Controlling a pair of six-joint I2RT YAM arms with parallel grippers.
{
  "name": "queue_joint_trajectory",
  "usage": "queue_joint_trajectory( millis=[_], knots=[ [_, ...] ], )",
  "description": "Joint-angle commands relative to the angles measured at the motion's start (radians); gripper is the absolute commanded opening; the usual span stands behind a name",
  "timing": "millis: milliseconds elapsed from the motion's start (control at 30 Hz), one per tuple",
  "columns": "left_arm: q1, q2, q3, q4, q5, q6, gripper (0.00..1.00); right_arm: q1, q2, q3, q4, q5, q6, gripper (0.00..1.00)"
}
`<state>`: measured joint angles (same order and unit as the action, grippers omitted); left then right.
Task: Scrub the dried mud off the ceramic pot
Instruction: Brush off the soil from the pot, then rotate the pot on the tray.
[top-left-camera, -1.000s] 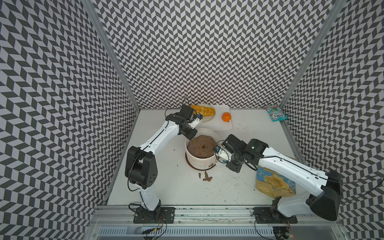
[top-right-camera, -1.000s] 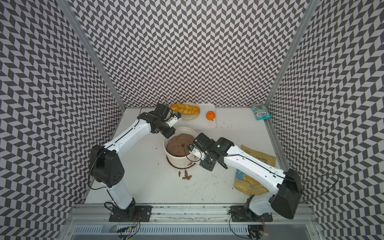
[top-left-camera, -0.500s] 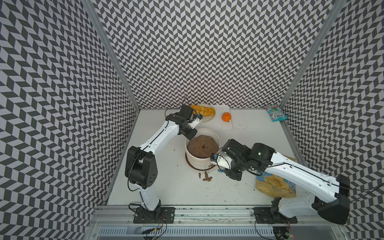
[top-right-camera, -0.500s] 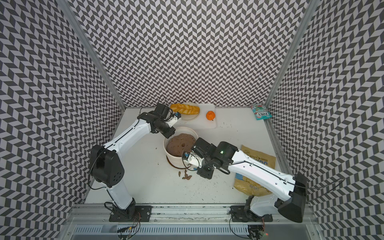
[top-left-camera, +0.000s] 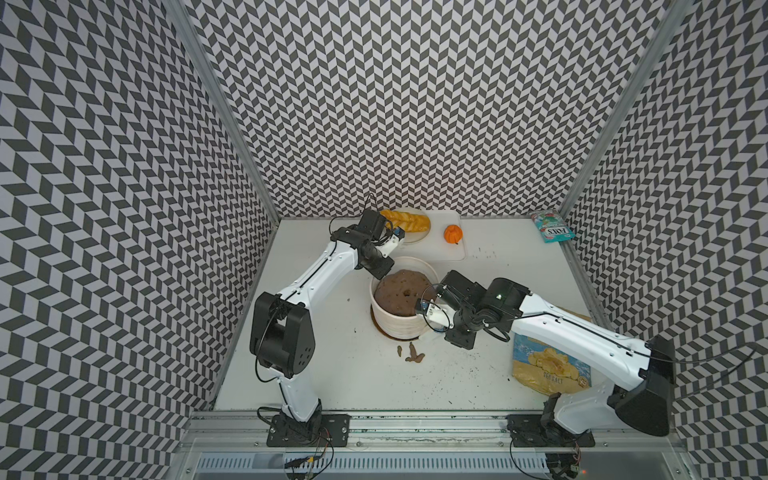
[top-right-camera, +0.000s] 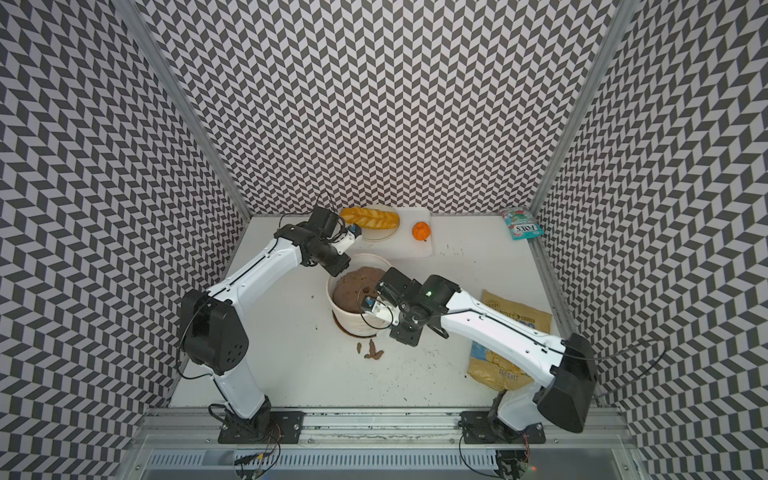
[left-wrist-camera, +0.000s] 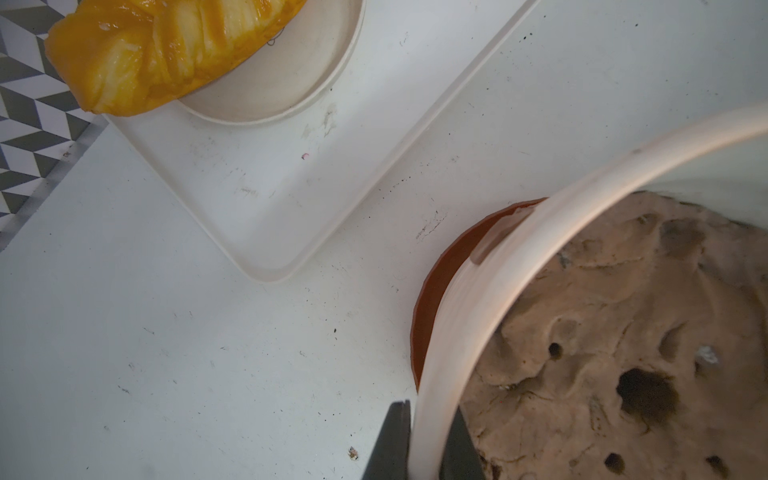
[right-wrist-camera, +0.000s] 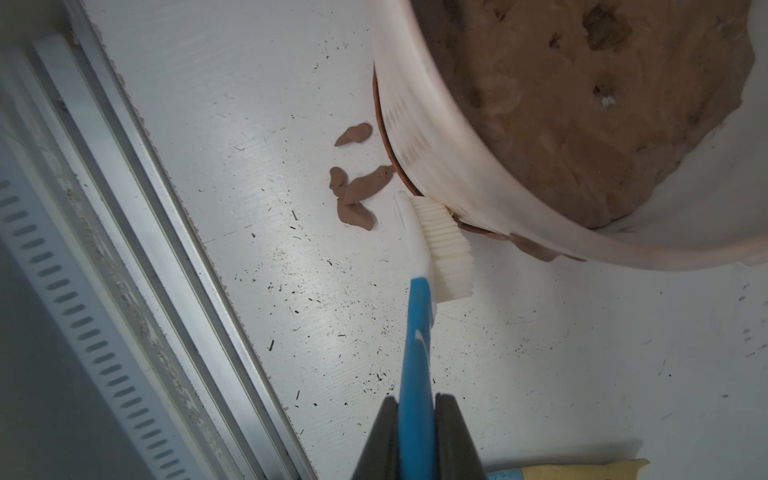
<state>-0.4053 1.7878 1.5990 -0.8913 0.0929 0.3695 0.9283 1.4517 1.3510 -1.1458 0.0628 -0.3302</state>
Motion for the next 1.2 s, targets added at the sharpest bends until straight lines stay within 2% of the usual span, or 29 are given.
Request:
queue_joint_trajectory(
  millis=[0,233,400,533,800,900,1033,1133,1167],
  knots=[
    [0.006,-0.053,0.032,0.065,0.053,0.039,0.01,-0.013,-0.019,-0.003,0.058,0.106,0.027,0.00],
    [0.009,-0.053,0.033,0.067,0.050,0.040,0.07,0.003,-0.037,0.002,-0.007,0.063,0.047,0.00],
    [0.011,-0.051,0.036,0.067,0.046,0.034,0.12,0.020,-0.055,0.011,-0.040,-0.038,0.037,0.00],
    [0.011,-0.052,0.043,0.065,0.036,0.022,0.22,0.028,-0.079,0.024,-0.005,-0.153,0.001,0.00],
    [0.012,-0.059,0.068,0.042,0.009,-0.034,0.43,0.032,-0.086,0.023,0.040,-0.297,-0.044,0.00],
    [0.011,-0.057,0.103,-0.004,-0.058,-0.126,0.49,0.038,-0.093,0.012,0.086,-0.349,-0.065,0.00],
    [0.011,-0.085,0.109,-0.030,-0.146,-0.339,0.53,0.039,-0.105,-0.004,0.140,-0.348,-0.072,0.00],
    [0.002,-0.140,0.064,-0.010,-0.125,-0.475,0.64,0.039,-0.105,-0.016,0.170,-0.345,-0.076,0.00],
    [-0.006,-0.167,0.043,-0.004,-0.111,-0.504,0.65,0.040,-0.106,-0.023,0.184,-0.348,-0.075,0.00]
  ],
)
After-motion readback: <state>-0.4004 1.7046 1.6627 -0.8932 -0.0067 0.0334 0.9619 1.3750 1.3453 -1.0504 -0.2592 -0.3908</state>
